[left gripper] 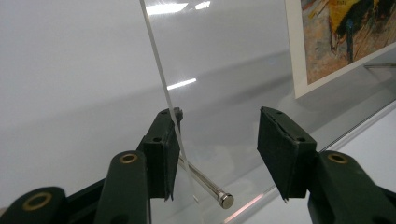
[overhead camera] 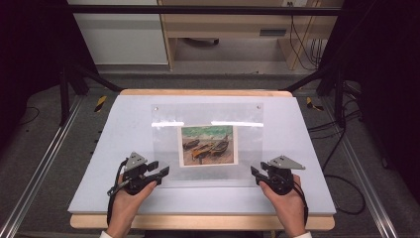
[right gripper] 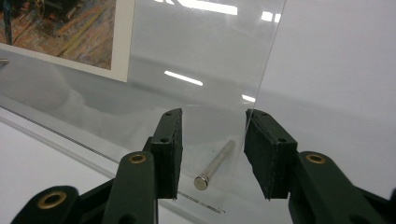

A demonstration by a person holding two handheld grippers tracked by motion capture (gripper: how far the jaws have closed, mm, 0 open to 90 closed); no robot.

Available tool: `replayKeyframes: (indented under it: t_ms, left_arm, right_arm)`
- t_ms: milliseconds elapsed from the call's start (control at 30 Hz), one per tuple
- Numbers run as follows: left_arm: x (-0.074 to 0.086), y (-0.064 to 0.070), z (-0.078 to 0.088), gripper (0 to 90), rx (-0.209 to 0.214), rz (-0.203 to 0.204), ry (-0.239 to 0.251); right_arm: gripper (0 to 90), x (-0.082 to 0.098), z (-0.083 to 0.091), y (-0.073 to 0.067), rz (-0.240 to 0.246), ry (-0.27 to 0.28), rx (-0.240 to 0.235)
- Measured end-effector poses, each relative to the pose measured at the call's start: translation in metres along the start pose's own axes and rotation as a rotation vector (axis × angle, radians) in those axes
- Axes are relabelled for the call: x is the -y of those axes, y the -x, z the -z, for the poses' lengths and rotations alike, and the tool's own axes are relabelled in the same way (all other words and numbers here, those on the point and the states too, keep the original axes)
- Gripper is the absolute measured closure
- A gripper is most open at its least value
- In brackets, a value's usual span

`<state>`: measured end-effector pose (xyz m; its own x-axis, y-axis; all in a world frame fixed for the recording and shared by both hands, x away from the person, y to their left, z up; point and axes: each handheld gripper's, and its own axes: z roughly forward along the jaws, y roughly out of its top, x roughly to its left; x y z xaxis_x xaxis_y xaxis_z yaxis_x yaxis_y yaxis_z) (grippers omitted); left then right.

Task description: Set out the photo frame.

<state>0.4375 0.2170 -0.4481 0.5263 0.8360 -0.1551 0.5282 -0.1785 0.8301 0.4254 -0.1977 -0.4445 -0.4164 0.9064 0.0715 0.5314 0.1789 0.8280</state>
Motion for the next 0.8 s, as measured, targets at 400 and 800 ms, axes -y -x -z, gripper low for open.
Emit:
replayKeyframes:
  t_ms: [400, 800]
  left_arm:
    - [0.0013, 0.0008, 0.0023, 50.8, 0.0, -0.002, -0.008]
    - [0.0038, 0.0029, 0.0055, 53.4, -0.007, -0.005, -0.02]
  right_arm:
    - [60.5, 0.0023, 0.0023, -0.0005, 0.008, -0.006, 0.005]
    - [64.3, 0.0054, 0.0055, -0.0005, 0.023, -0.016, 0.011]
